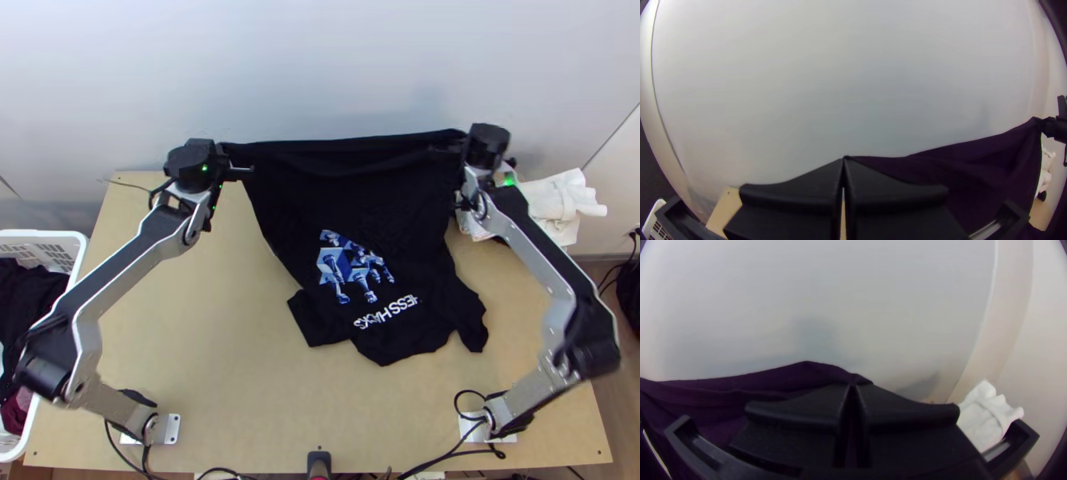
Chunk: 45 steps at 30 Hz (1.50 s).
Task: Fold the t-shirt
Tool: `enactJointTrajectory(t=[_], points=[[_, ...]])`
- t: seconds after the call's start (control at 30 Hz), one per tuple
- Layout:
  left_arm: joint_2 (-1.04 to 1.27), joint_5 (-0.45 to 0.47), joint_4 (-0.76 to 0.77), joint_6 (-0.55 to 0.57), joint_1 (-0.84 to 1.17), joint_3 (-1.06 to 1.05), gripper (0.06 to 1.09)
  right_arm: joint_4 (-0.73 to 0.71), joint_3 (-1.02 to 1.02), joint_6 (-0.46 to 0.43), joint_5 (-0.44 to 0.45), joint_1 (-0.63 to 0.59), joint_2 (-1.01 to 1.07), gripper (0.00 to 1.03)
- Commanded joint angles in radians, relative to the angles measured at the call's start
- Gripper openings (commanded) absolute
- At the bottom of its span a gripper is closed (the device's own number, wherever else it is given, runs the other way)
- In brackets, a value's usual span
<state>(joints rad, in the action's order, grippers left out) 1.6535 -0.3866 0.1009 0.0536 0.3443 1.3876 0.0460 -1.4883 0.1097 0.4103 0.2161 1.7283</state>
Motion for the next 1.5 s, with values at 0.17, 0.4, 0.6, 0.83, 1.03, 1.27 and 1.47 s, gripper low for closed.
enactJointTrajectory(t=[0.17,0.4,0.6,0.83,1.03,1.27,1.47], points=[[0.183,0.031,0.013,0.112,-0.036,-0.048,0.09,0.164,-0.171,0.194,-0.074,-0.023,0.326,0.03],[0.230,0.032,0.040,0.137,-0.034,-0.068,0.09,0.238,-0.259,0.229,-0.120,0.005,0.422,0.03],[0.239,0.034,0.040,0.143,-0.030,-0.059,0.09,0.226,-0.308,0.234,-0.117,0.016,0.452,0.45],[0.241,0.034,0.028,0.157,-0.022,-0.061,0.09,0.259,-0.313,0.266,-0.119,0.040,0.412,0.84],[0.226,0.034,-0.009,0.184,-0.019,-0.064,0.09,0.387,-0.302,0.280,-0.117,0.083,0.254,0.99],[0.169,0.015,-0.066,0.224,-0.004,-0.091,0.09,0.641,-0.239,0.240,-0.116,0.158,0.091,0.99],[0.108,0.015,-0.070,0.238,-0.004,-0.147,0.09,0.631,-0.003,0.219,-0.110,0.356,-0.076,0.96]])
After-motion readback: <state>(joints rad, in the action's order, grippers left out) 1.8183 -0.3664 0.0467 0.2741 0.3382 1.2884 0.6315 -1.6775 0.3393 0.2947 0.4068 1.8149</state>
